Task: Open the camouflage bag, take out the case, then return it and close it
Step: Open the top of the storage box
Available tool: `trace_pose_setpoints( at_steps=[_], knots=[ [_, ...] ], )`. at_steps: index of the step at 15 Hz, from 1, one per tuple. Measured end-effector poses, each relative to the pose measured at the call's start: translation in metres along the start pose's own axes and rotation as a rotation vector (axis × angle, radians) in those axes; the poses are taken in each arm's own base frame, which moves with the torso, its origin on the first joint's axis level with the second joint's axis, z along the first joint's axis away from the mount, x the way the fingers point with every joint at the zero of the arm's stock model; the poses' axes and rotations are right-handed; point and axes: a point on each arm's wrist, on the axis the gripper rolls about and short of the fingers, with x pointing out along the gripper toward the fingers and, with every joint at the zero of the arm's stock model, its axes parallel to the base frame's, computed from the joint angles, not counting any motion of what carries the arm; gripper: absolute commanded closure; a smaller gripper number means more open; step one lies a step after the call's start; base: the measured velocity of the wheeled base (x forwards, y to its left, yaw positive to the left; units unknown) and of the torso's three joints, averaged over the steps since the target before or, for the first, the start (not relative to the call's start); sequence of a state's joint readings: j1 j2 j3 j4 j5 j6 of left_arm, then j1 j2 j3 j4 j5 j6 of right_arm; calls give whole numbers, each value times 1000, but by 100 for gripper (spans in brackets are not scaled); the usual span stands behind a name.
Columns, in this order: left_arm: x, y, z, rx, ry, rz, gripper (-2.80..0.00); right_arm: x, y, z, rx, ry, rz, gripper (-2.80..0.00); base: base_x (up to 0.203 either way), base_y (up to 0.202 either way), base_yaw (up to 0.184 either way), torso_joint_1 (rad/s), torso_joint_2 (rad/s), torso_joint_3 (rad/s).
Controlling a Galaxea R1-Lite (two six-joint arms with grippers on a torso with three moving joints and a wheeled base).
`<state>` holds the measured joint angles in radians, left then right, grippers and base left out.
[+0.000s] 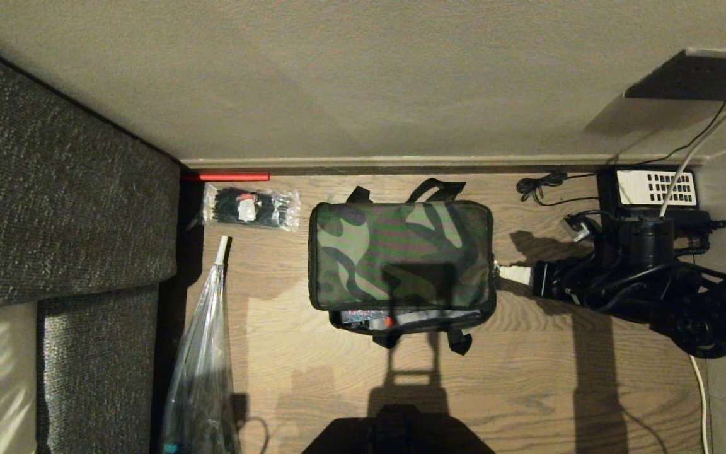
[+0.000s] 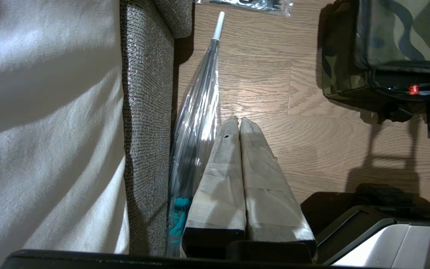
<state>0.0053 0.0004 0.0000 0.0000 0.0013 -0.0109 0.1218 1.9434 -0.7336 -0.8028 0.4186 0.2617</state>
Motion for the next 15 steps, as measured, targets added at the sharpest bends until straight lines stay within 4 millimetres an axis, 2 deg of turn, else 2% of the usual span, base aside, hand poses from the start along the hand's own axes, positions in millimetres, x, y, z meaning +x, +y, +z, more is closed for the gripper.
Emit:
trace_pose_setpoints(
  at_steps=[4,12,15],
  knots=[
    [0,0,0,0,0,0,0,4,-1,-4,-60,14,7,-280,0,0,0,0,0,0],
    [0,0,0,0,0,0,0,-4,-22,-18,-226,68,-55,-280,0,0,0,0,0,0],
    [0,0,0,0,0,0,0,-3,-25,-18,-233,65,-60,-280,0,0,0,0,0,0]
  ],
)
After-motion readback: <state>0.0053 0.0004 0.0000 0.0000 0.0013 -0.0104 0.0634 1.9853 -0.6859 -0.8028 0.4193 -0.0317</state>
